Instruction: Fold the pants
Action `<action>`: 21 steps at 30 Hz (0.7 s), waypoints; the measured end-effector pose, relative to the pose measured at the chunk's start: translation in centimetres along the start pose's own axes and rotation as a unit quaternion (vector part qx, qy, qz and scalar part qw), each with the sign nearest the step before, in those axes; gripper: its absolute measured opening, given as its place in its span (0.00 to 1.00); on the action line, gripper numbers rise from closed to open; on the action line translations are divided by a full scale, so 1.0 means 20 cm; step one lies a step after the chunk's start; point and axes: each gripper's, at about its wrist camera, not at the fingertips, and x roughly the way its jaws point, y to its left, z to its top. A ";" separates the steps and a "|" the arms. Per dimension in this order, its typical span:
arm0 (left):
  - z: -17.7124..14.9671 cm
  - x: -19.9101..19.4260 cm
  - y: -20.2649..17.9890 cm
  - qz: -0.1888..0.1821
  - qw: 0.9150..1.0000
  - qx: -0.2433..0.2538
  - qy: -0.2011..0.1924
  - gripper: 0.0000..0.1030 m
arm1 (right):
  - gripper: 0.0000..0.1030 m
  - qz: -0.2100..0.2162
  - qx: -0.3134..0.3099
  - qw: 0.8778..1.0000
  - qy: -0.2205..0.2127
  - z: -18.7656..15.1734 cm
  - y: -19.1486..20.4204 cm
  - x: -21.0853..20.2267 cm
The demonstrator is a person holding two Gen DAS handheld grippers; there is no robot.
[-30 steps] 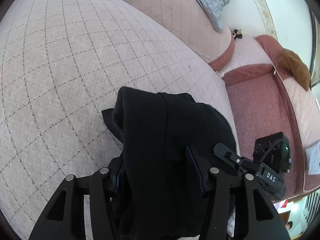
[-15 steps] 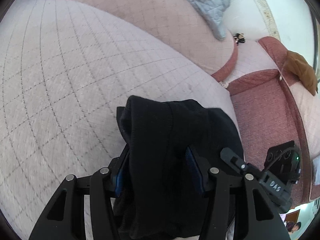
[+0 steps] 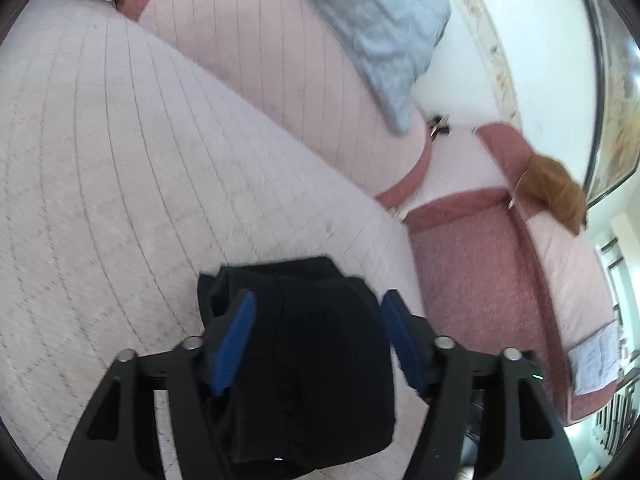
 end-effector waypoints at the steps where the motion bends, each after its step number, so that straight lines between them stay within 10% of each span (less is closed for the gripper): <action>1: -0.01 0.04 0.01 0.007 1.000 -0.002 0.007 0.66 | 0.57 0.012 0.003 1.000 0.008 -0.03 0.01 -0.02; 9: -0.05 0.13 0.09 0.065 0.998 0.002 0.024 0.66 | 0.76 -0.087 -0.005 0.994 0.073 -0.15 0.01 0.09; 16: -0.15 -0.09 -0.10 0.093 0.994 0.052 -0.027 0.66 | 0.76 -0.068 0.007 0.996 0.064 -0.14 -0.02 0.04; 21: -0.35 -0.41 -0.38 0.169 0.962 0.165 -0.140 0.67 | 0.76 -0.112 -0.124 0.985 -0.034 -0.18 0.25 -0.19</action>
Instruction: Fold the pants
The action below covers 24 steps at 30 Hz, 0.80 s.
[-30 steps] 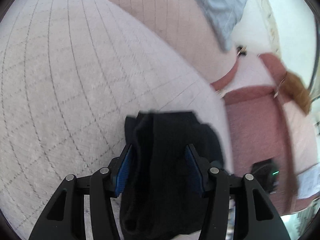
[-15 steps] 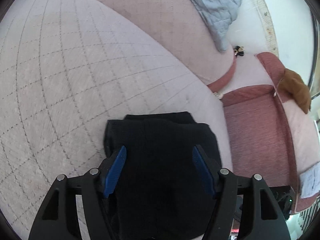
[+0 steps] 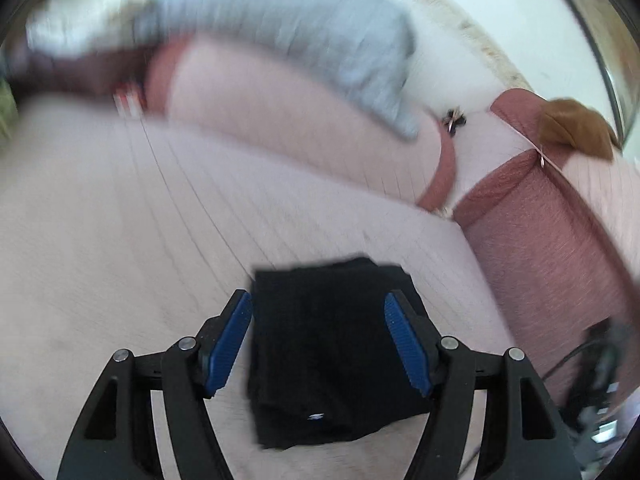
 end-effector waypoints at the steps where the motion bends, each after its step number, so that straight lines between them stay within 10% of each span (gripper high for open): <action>1: -0.02 -0.11 -0.03 0.019 0.999 0.021 -0.032 0.69 | 0.76 -0.012 -0.025 0.999 -0.030 -0.01 0.05 -0.08; 8: -0.23 -0.67 -0.16 0.109 0.970 0.053 -0.210 1.00 | 1.00 -0.097 -0.121 0.962 -0.226 -0.29 0.20 -0.52; 15: -0.41 -0.78 -0.24 0.150 0.947 0.123 -0.258 1.00 | 1.00 -0.087 -0.081 0.985 -0.126 -0.37 0.13 -0.47; 24: -0.46 -0.55 -0.14 0.128 0.979 0.089 -0.128 1.00 | 1.00 -0.090 -0.095 0.989 -0.074 -0.50 0.15 -0.35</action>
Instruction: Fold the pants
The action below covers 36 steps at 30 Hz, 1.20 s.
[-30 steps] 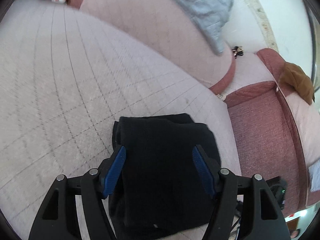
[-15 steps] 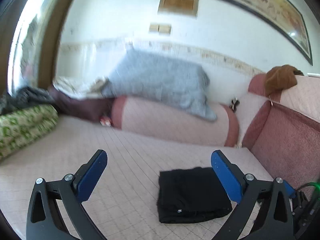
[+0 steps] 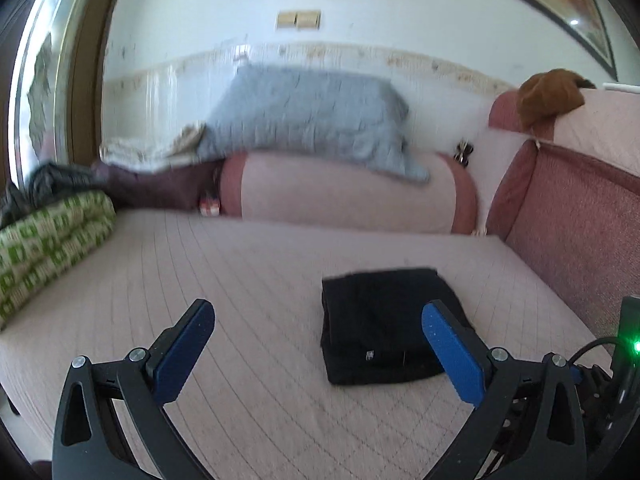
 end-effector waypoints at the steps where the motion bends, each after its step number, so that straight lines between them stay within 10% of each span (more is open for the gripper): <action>1: -0.01 0.02 0.00 0.002 1.000 -0.002 0.008 1.00 | 1.00 0.001 -0.006 1.000 0.005 -0.01 0.01 0.02; 15: -0.08 0.09 -0.01 0.054 0.998 0.015 0.005 1.00 | 1.00 0.022 0.018 0.998 0.061 -0.07 -0.02 0.18; 36: -0.19 0.34 0.00 0.033 0.986 0.000 0.161 1.00 | 1.00 0.039 0.018 0.995 0.090 -0.10 0.01 0.24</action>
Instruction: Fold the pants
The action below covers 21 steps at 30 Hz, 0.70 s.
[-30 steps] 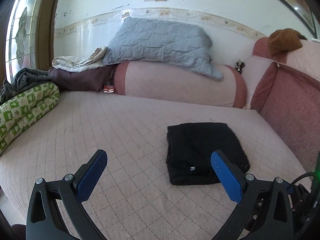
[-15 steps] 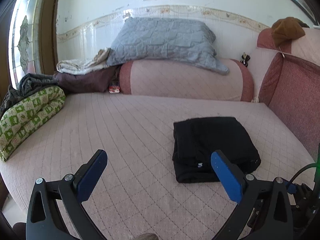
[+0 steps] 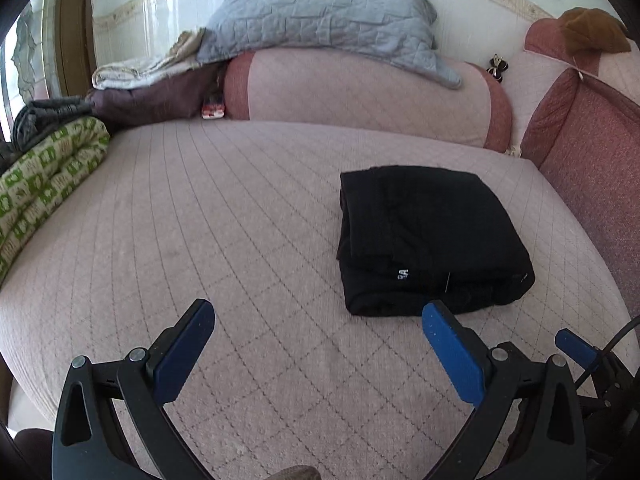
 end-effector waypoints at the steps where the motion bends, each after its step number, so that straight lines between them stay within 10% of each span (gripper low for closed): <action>1: 0.00 0.00 0.00 -0.001 1.000 0.000 0.002 1.00 | 1.00 0.000 0.001 1.000 0.001 0.00 0.00 0.00; 14: -0.01 0.07 0.00 -0.011 1.000 0.007 0.028 1.00 | 1.00 -0.002 0.008 1.000 0.010 -0.01 -0.01 0.02; 21: -0.02 0.30 0.16 -0.057 0.989 -0.083 0.106 1.00 | 1.00 -0.004 0.023 1.000 0.012 0.00 -0.05 0.03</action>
